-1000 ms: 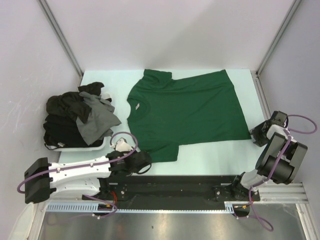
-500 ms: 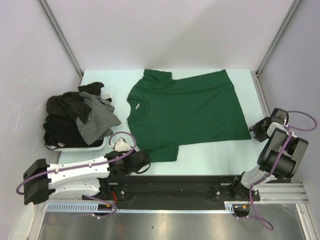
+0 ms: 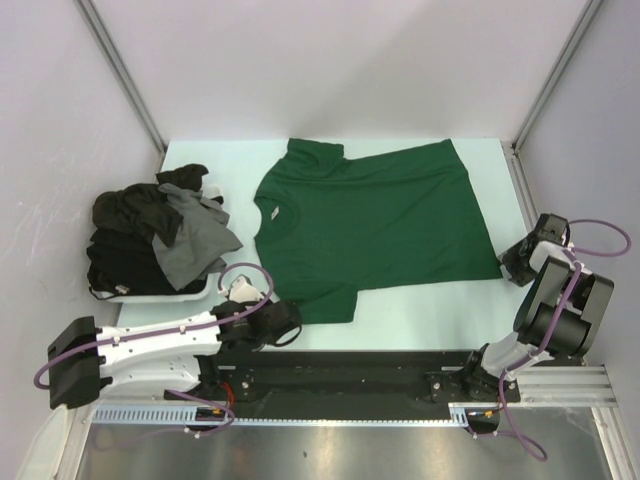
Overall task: Fold and stack the t-shirts
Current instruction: Grap the side of the flattened tshirt closest away from the robot with both arms
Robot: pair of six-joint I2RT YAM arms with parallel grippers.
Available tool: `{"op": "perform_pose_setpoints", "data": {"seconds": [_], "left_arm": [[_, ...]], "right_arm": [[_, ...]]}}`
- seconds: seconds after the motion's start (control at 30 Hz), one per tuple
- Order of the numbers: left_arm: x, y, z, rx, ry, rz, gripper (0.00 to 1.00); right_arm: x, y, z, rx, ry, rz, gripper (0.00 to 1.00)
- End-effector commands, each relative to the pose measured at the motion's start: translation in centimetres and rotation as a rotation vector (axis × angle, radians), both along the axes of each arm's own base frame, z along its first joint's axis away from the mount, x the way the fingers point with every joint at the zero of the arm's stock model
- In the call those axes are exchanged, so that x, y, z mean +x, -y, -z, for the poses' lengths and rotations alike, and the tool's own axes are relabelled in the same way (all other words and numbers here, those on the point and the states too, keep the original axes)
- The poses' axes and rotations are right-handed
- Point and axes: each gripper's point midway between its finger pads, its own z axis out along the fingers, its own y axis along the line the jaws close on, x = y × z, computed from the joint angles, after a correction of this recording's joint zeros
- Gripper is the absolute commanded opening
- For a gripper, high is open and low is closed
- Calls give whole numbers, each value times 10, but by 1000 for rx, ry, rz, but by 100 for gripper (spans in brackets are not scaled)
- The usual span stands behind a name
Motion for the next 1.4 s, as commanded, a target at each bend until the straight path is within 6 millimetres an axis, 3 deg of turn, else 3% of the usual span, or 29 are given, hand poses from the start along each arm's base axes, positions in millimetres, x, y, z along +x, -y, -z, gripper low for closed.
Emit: {"op": "perform_pose_setpoints", "data": {"seconds": [0.0, 0.27, 0.47, 0.7, 1.17, 1.2, 1.3, 1.33, 1.37], "left_arm": [[8, 0, -7, -6, 35, -10, 0], [7, 1, -6, -7, 30, -6, 0], [6, -3, -3, -6, 25, -14, 0], [6, -4, -3, -9, 24, -21, 0], [6, -5, -2, -10, 21, -28, 0], [6, -5, -1, -7, 20, -29, 0], [6, -6, -1, -8, 20, -30, 0], [6, -6, -1, -8, 20, -30, 0], [6, -6, -1, -9, 21, -30, 0]], "right_arm": [[-58, -13, 25, 41, -216, 39, 52], [-44, -31, 31, 90, -171, -26, 52], [-47, -32, 41, 75, -218, -35, 50], [-51, -34, 43, 67, -248, -58, 36], [-46, -47, 47, 78, -263, -121, 36], [-46, -46, 47, 76, -262, -119, 35], [-45, -47, 47, 84, -264, -120, 15], [-44, -47, 46, 85, -260, -121, 3], [-43, -48, 47, 91, -260, -120, 0]]}}
